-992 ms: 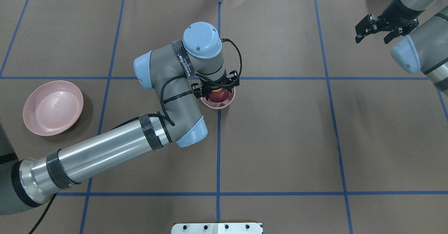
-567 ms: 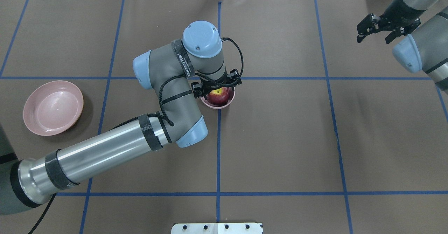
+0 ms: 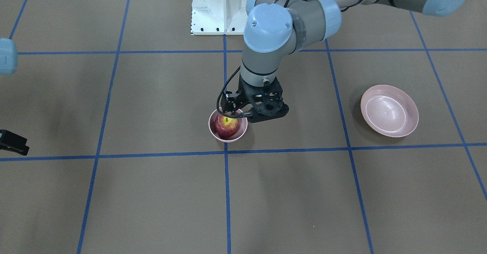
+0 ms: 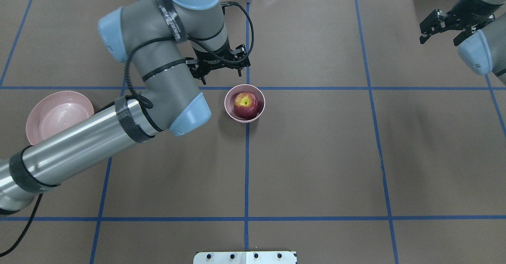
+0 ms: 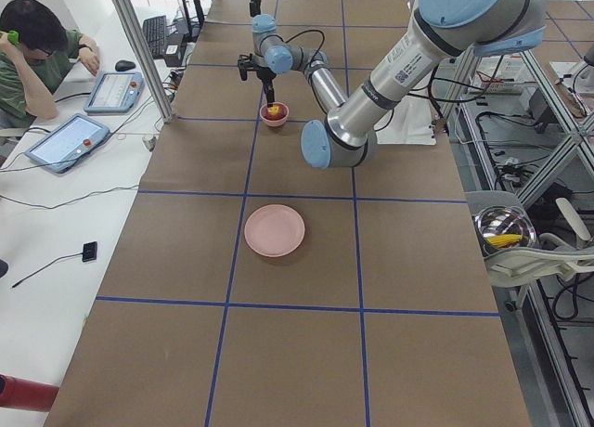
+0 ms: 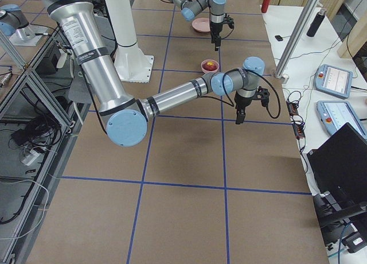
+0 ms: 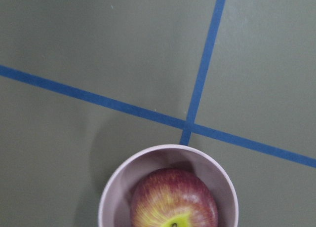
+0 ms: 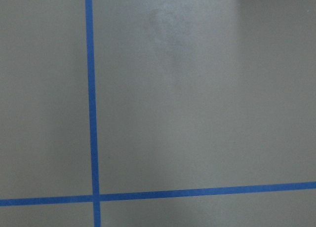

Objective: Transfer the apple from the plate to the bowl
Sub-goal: 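Open the left gripper and raise it away from the bowl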

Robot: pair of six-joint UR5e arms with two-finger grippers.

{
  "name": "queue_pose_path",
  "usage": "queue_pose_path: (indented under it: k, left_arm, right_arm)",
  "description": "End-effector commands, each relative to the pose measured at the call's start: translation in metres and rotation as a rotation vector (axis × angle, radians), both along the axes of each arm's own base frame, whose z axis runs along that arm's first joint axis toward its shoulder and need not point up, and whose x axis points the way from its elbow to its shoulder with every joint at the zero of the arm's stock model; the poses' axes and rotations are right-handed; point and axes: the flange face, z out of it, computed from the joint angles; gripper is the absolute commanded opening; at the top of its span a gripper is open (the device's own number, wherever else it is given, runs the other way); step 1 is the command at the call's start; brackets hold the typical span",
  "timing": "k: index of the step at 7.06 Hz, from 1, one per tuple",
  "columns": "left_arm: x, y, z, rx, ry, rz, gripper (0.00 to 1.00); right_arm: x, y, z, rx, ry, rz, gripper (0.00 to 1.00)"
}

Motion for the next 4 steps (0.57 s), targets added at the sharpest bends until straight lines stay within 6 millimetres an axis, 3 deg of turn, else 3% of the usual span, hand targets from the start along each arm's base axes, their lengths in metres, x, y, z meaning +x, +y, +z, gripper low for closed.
queue_pose_path:
  k: [1, 3, 4]
  left_arm:
    - [-0.133, 0.013, 0.080, 0.175, -0.067, 0.078, 0.99]
    - [-0.232, 0.021, 0.171, 0.216, -0.103, 0.155, 0.99]
    - [-0.294, 0.017, 0.215, 0.216, -0.077, 0.200, 0.99]
  right_arm:
    - [0.043, 0.024, 0.051, 0.051, 0.021, -0.084, 1.00]
    - [0.092, 0.046, 0.103, 0.069, 0.041, -0.128, 1.00]
    - [0.117, 0.056, 0.120, 0.072, 0.041, -0.126, 1.00]
